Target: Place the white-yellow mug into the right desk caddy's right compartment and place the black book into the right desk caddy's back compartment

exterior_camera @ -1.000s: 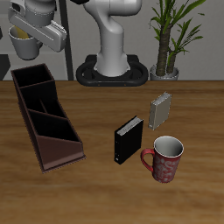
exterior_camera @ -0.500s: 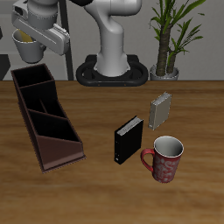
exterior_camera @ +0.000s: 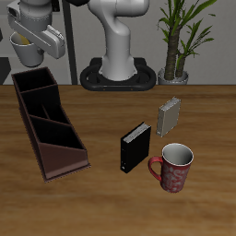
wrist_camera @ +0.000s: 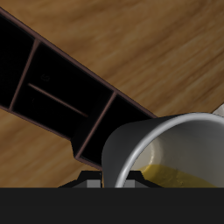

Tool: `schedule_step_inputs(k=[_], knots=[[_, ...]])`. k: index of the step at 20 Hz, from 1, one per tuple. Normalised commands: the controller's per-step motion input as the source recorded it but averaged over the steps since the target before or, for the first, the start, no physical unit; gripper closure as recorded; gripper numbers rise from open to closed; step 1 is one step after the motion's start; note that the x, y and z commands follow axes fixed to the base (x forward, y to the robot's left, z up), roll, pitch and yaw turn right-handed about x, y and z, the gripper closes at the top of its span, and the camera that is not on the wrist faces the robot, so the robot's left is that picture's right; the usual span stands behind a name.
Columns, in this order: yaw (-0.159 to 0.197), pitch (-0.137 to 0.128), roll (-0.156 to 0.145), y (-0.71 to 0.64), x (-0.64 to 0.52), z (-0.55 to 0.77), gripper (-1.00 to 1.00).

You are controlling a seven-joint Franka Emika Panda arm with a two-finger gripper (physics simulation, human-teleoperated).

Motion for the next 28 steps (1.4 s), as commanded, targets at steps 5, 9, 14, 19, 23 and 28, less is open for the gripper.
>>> schedule_step_inputs(k=[5,9,14,19,23,28], knots=[[0.064,-0.012,0.062,-0.11,-0.02,-0.14,1.00],[0.085,-0.013,0.059,-0.06,0.07,0.01,1.00],[-0.065,-0.045,0.064,-0.07,0.09,0.07,1.00],[-0.056,-0.018,0.023,-0.10,0.05,-0.07,1.00],[-0.076,-0.051,0.024,-0.09,-0.05,-0.05,1.00],[-0.074,-0.018,0.004,-0.16,-0.05,-0.15,1.00]])
